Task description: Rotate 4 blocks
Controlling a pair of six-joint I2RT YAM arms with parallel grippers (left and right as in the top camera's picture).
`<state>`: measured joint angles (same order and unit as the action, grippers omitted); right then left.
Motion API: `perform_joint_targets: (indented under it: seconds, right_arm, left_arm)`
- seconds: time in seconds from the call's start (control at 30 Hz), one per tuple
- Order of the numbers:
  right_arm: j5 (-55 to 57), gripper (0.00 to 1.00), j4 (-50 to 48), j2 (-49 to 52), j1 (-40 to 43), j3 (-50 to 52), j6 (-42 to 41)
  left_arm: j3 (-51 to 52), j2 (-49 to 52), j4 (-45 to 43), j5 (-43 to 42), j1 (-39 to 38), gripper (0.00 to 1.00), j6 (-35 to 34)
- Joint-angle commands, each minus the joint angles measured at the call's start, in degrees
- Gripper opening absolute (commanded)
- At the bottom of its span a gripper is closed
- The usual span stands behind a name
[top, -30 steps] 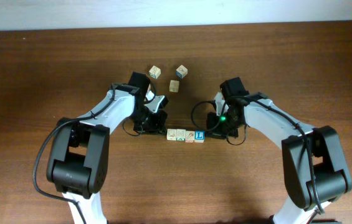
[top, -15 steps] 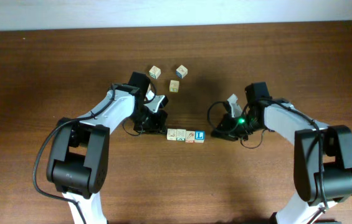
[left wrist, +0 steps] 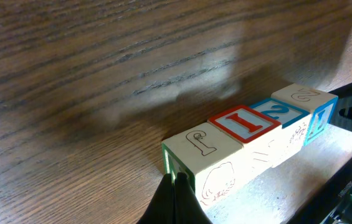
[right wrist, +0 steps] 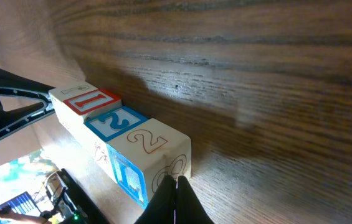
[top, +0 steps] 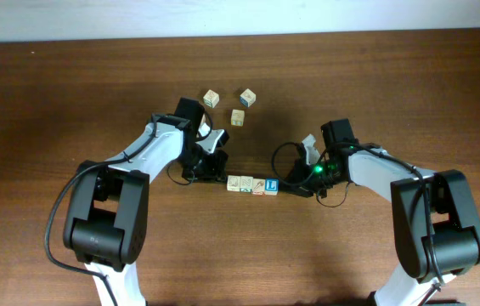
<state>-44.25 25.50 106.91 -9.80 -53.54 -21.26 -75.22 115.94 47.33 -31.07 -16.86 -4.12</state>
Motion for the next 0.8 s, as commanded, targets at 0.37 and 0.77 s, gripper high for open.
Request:
perform_joint_targets:
  seconds: [0.37,0.77]
  right_arm:
    - [-3.15,0.04,-1.09,-1.6,-1.86,0.0,1.49]
    - [-3.1,0.04,-0.81,-7.67,-8.26,-4.35,0.7]
  left_arm:
    - [0.39,0.74,-0.17,-2.16,-0.39,0.0,0.72]
    - [0.39,0.74,-0.79,-2.16,-0.39,0.0,0.72]
